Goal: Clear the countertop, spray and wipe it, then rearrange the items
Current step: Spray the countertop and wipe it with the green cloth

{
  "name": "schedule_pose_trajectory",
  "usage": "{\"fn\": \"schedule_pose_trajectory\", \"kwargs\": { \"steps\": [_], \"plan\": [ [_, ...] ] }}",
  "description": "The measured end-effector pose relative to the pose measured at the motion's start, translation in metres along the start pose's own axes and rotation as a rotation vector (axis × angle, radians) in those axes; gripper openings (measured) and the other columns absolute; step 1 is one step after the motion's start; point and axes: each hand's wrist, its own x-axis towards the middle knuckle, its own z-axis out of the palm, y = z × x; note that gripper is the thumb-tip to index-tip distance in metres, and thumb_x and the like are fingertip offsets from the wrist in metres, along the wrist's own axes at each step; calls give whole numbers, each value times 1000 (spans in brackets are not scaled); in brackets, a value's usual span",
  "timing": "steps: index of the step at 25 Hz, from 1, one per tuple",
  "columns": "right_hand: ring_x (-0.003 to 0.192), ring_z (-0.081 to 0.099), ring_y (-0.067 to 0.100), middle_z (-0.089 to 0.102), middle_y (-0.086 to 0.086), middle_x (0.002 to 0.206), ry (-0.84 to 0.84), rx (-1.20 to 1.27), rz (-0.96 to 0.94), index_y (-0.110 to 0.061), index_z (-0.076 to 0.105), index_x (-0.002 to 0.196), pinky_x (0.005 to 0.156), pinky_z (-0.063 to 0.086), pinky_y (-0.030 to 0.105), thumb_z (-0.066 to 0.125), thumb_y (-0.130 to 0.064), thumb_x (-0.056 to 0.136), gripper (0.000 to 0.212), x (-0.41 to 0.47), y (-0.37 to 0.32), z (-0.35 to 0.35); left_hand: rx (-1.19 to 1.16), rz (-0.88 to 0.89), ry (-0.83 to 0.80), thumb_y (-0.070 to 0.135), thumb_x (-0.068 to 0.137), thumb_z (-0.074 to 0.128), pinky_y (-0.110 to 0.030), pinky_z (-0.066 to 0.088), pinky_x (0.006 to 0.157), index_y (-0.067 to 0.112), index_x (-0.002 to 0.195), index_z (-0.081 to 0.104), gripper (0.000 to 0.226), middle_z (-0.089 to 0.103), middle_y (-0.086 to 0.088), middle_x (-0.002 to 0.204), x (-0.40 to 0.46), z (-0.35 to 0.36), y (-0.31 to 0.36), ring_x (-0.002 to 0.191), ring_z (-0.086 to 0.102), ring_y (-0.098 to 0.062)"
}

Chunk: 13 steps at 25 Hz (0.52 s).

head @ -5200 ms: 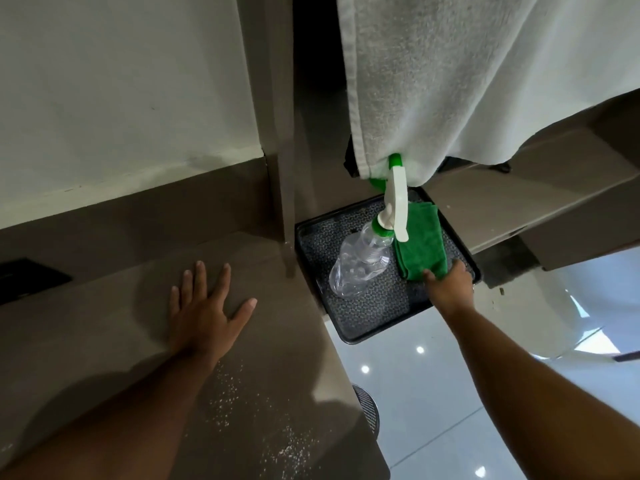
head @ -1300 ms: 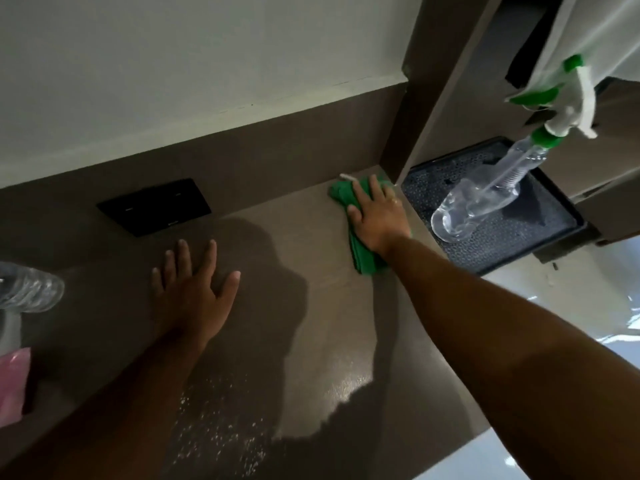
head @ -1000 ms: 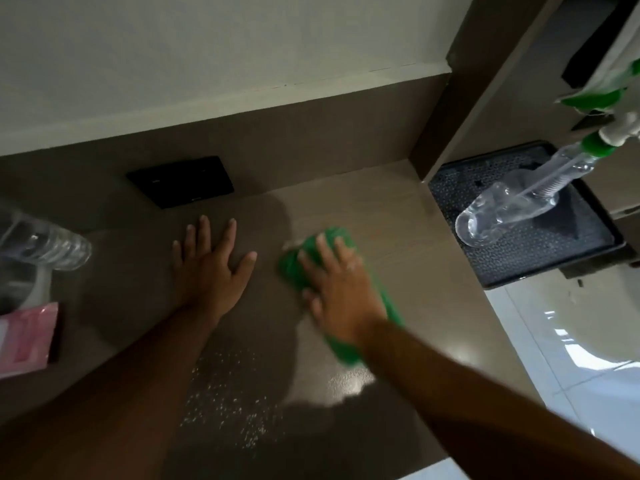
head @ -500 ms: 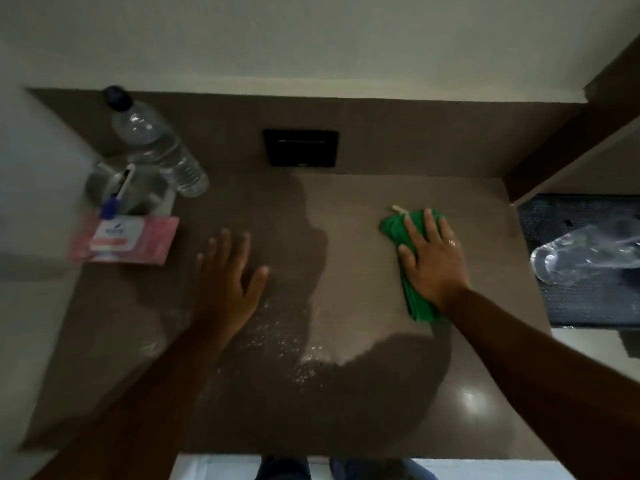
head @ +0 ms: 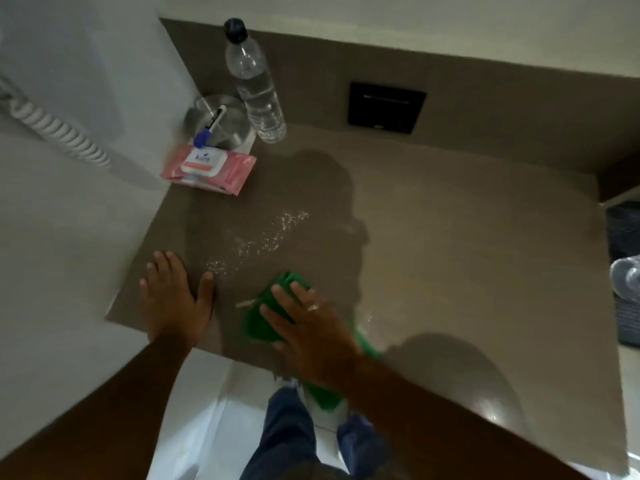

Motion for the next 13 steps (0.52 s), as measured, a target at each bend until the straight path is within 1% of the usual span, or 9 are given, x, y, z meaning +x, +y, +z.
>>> {"fn": "schedule_pose_trajectory", "kwargs": {
  "steps": [2,3,5,7,8,9,10,11,13],
  "plan": [
    [142,31,38,34,11,156,68,-63,220,-26,35,148,112,28,55,33,-46,93,59,-25,49,-12,7,18,15,60,96,29,-57,20,115,-3,149,19,83,24,-28,154,0,2,-4,141,23,-45],
    [145,25,39,28,13,159,87,-111,372,-25,31,150,114,24,54,32,-44,95,59,-38,80,-20,5,17,19,61,94,27,-56,20,116,-3,149,20,84,24,-28,155,0,3,-5,141,23,-45],
    [147,15,39,18,15,161,115,-108,699,-24,24,153,118,16,52,32,-42,98,58,-66,136,-37,-20,2,18,60,91,27,-56,19,116,-2,149,20,85,23,-27,155,2,3,-3,142,22,-44],
    [146,16,40,19,16,161,203,-41,938,-22,28,153,118,19,52,31,-43,98,59,-81,153,-49,-25,8,19,57,92,31,-57,21,116,-2,149,20,83,23,-27,155,3,4,-2,142,22,-44],
    [146,18,41,20,17,160,242,-30,1019,-21,29,152,117,20,52,28,-45,97,60,-75,141,-49,-20,19,35,55,93,34,-57,22,115,-2,149,20,81,24,-28,155,3,5,-3,141,24,-45],
    [146,18,41,21,17,160,258,-37,1071,-22,28,152,117,20,52,25,-46,95,62,-63,117,-44,-19,28,60,54,94,37,-58,23,114,-2,148,21,80,25,-28,154,3,6,-4,140,25,-45],
    [146,17,41,20,17,160,253,-55,1061,-23,26,153,117,19,52,21,-47,95,63,-46,82,-36,-21,36,79,54,95,39,-59,24,113,-2,147,22,79,27,-29,153,3,9,-5,139,27,-46],
    [147,14,40,17,16,160,228,-79,968,-26,20,154,117,17,53,17,-48,95,63,-26,42,-24,-26,41,88,55,95,38,-59,23,112,-1,147,22,78,27,-29,153,3,11,-7,139,27,-46],
    [148,8,38,11,15,161,151,-40,690,-27,13,152,118,14,55,14,-48,97,60,11,-48,10,-54,58,76,58,94,33,-59,19,114,0,148,19,80,24,-29,154,1,15,-12,141,24,-46]
  ]
}}
